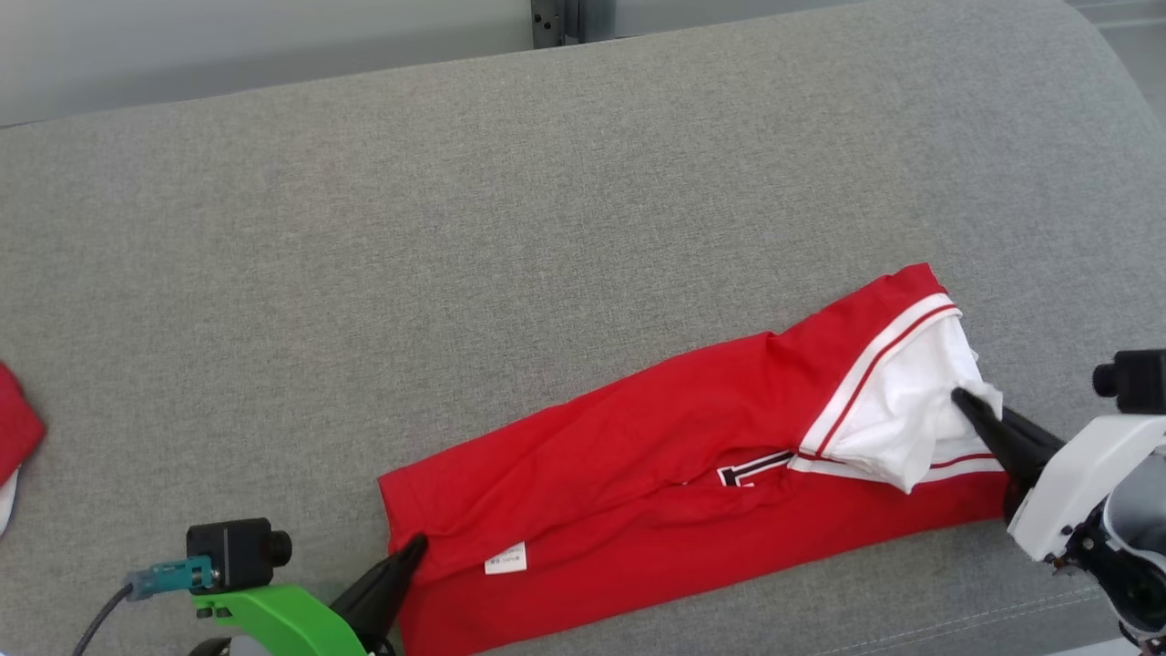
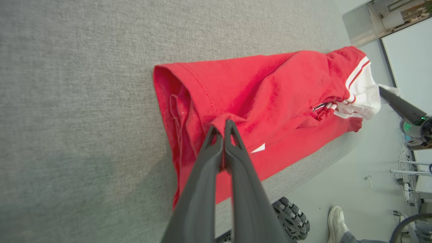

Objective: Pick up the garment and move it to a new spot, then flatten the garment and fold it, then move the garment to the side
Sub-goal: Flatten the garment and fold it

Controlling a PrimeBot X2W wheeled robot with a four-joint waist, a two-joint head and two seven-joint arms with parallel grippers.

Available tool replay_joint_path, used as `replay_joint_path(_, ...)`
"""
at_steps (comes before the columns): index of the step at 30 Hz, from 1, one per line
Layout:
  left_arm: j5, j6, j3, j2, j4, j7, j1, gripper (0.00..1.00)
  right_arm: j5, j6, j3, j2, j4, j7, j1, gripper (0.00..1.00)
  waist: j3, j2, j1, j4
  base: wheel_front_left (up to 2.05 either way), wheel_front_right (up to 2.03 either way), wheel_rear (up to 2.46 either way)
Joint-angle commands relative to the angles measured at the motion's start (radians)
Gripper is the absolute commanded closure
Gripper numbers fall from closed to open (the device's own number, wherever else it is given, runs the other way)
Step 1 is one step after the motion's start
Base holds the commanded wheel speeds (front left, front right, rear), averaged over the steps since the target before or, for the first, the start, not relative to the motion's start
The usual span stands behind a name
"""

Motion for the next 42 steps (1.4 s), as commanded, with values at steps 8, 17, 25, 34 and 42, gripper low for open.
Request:
replay_joint_path(8,0.117,0.046,-0.037,-0.055,0.083,-0.112,0.042,0.00,-0.115,0.000,0.004,-0.014,0.083,-0.011,-0.025,0.00,-0.020,0.0000,0.0001,0.002,0.00,0.00,0.00)
replay_joint_path(17,0.376,0.252,0.086,-0.103,-0.029,-0.306,0.150,0.00,-0.187,0.000,-0.138,0.014,0.003,0.100,-0.046,0.00,-0.046,0.0000,0.0001,0.007,0.00,0.00,0.00)
replay_joint_path(25,0.642,0.164,0.274,-0.322,0.030,-0.306,0.200,0.00,-0.303,0.000,-0.174,0.162,0.215,0.168,-0.124,0.00,-0.024,0.0000,0.0001,0.058,0.00,0.00,0.00)
replay_joint_path(34,0.815,-0.013,0.442,-0.474,0.172,-0.306,0.250,0.00,-0.388,0.000,-0.191,0.226,0.459,0.119,-0.196,0.00,-0.019,0.0000,0.0001,0.089,0.00,0.00,0.00)
replay_joint_path(42,0.918,-0.138,0.557,-0.571,0.251,-0.307,0.268,0.00,-0.218,0.003,-0.095,0.265,0.509,0.152,-0.206,1.00,-0.044,0.0000,0.0001,0.078,0.00,0.00,0.00)
